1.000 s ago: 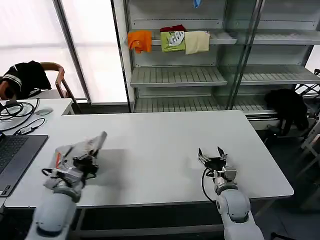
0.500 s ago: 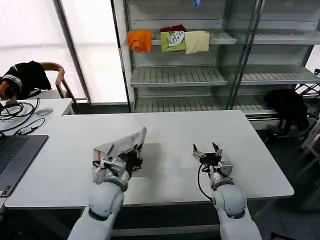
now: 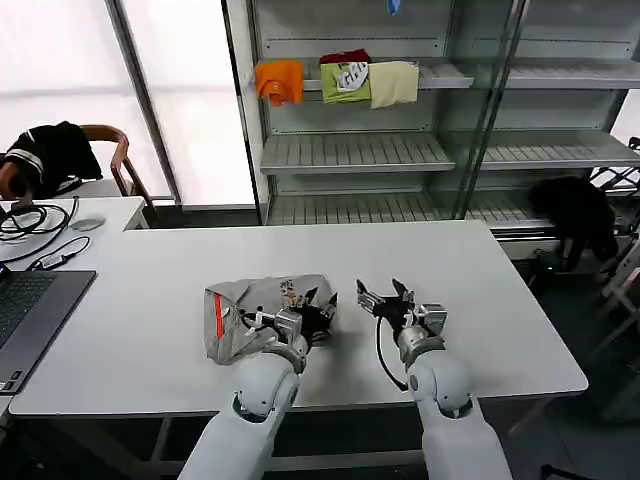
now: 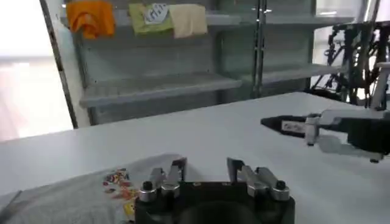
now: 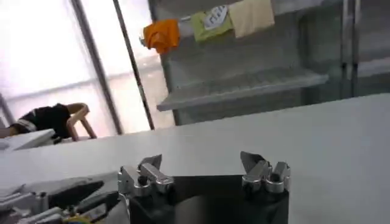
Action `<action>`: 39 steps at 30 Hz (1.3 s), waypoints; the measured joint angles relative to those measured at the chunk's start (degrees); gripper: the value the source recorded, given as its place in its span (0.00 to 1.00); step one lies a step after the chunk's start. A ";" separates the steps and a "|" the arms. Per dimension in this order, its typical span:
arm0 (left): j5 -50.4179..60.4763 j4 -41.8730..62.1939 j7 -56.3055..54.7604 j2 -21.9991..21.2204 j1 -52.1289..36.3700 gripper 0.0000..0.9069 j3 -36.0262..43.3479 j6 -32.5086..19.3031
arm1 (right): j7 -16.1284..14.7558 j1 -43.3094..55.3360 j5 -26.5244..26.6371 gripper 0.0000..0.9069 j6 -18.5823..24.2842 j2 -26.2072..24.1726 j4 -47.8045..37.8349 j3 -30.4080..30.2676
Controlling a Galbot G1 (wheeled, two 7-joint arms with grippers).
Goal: Fold and organize the clothes.
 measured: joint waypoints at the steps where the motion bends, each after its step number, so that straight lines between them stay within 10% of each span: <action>1: -0.20 -0.38 -0.02 0.04 0.03 1.00 0.07 0.04 | 0.17 0.01 0.96 1.00 -0.26 0.07 -0.12 -0.40; 23: -6.33 -13.22 1.44 6.32 3.88 1.00 -11.48 0.56 | 3.97 -1.54 11.51 0.96 -2.85 0.47 -1.85 -8.97; 24: -6.93 -13.78 1.71 6.66 3.82 1.00 -12.22 0.58 | 4.17 -1.63 11.53 0.92 -2.87 0.32 -1.66 -9.13; 29: -8.89 -14.86 2.63 8.71 3.49 1.00 -16.15 0.58 | 4.91 -2.17 11.57 0.01 -2.95 -0.05 -1.51 -9.31; 39: -11.25 -15.41 4.21 13.07 4.78 1.00 -23.94 0.60 | 5.29 -2.68 12.22 0.00 -3.08 0.10 -0.33 -10.13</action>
